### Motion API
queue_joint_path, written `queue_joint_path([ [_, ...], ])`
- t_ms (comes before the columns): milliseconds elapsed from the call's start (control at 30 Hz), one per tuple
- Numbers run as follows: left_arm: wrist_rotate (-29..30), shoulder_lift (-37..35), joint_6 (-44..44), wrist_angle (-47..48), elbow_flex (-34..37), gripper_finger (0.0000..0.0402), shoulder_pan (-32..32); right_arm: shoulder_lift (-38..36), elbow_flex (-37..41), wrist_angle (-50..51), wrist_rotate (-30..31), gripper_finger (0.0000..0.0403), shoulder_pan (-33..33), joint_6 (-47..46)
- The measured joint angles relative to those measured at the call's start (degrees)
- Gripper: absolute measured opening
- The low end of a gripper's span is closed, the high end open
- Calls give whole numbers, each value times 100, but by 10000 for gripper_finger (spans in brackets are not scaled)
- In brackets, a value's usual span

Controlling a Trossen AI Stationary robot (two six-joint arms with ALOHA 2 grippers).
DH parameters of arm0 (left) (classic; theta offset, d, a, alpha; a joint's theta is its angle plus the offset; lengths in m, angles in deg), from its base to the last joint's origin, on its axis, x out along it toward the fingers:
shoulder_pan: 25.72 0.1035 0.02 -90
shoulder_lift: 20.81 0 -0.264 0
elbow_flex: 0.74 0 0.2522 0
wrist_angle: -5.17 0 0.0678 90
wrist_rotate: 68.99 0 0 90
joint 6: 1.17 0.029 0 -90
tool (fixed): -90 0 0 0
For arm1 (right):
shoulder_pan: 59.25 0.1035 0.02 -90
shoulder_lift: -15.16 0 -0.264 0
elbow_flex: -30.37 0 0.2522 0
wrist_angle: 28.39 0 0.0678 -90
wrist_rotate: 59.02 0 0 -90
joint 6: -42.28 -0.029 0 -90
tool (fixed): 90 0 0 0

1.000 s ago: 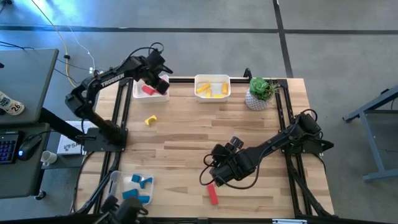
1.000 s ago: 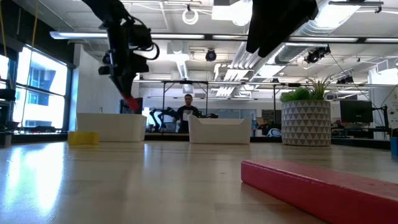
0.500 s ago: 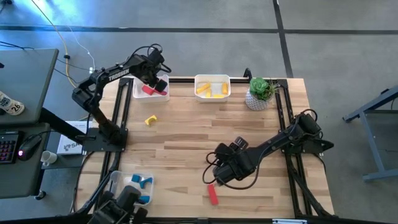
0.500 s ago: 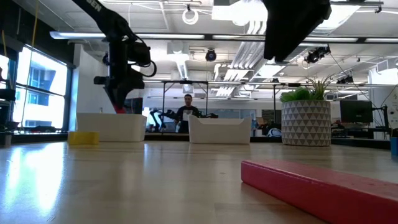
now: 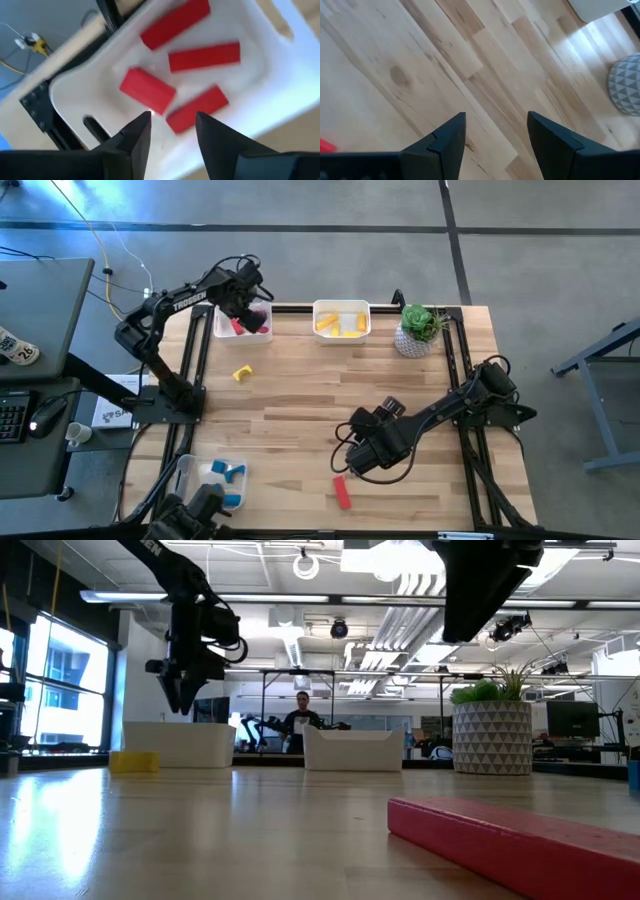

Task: Sort & place blocks by color
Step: Put the yellow block into the right white bin

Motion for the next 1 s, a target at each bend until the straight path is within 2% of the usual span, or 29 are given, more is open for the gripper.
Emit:
queue_joint_path([
  [267,-139,-406,-137,737,0,138,-331,0,4,188,85,197,0,36],
  [400,-412,-794,-183,866,51,138,-624,2,4,187,74,197,1,44],
  [533,-685,-1322,-304,811,499,138,-953,2,4,182,63,197,67,31],
  [767,-705,-2119,-739,463,1500,138,-1338,2,4,136,65,197,214,28],
  [1000,-700,-2340,-1151,81,2237,136,-1471,2,4,132,67,197,225,35],
])
